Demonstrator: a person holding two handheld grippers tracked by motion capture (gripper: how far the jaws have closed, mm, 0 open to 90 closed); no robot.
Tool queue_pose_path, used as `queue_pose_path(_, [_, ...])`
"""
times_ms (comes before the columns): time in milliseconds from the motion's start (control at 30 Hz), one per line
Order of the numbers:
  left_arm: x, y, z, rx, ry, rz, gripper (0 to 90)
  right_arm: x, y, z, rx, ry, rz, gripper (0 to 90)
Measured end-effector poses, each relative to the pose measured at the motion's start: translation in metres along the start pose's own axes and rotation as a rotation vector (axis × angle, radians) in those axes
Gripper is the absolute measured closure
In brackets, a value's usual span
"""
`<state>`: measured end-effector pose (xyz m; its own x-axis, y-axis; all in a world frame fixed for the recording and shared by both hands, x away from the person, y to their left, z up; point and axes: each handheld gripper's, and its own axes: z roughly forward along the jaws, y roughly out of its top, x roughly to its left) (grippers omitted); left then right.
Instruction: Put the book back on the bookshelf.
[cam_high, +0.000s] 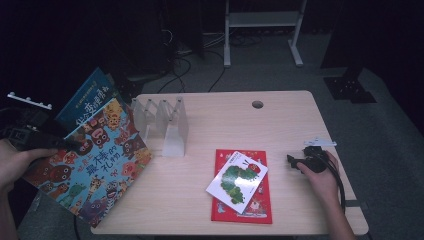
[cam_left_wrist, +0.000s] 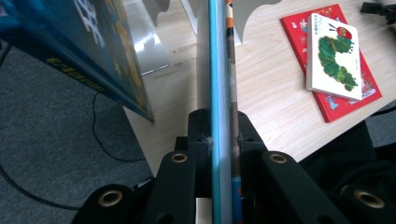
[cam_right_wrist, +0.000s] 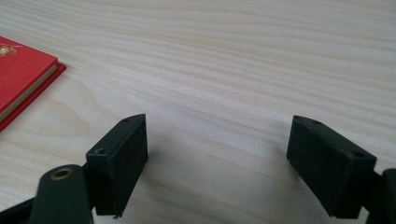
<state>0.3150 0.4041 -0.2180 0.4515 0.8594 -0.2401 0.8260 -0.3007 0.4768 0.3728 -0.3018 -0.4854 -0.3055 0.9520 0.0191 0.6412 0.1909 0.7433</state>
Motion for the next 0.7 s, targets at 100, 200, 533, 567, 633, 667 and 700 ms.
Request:
queue_pose_path(100, [0.002,0.001,0.001,-0.001,0.014,-0.017,80.7,0.000,0.000,0.000,0.000,-0.001,0.001,19.5])
queue_pose_path(200, [0.002,0.003,0.003,0.002,0.035,-0.026,80.7,0.000,0.000,0.000,0.000,-0.002,0.001,19.5])
queue_pose_path(533, [0.002,0.014,0.011,-0.017,0.091,-0.078,80.7,0.000,0.000,0.000,0.000,-0.003,0.002,19.5])
queue_pose_path(567, [0.002,0.016,0.012,-0.020,0.096,-0.081,80.7,0.000,0.000,0.000,0.000,-0.003,0.002,19.5])
queue_pose_path(633, [0.002,0.019,0.014,-0.023,0.105,-0.090,80.7,0.000,0.000,0.000,0.000,-0.003,0.002,19.5])
queue_pose_path(667, [0.002,0.020,0.015,-0.023,0.107,-0.095,80.7,0.000,0.000,0.000,0.000,-0.003,0.002,19.5])
queue_pose_path(700, [0.002,0.022,0.016,-0.021,0.108,-0.095,80.7,0.000,0.000,0.000,0.000,-0.003,0.002,19.5])
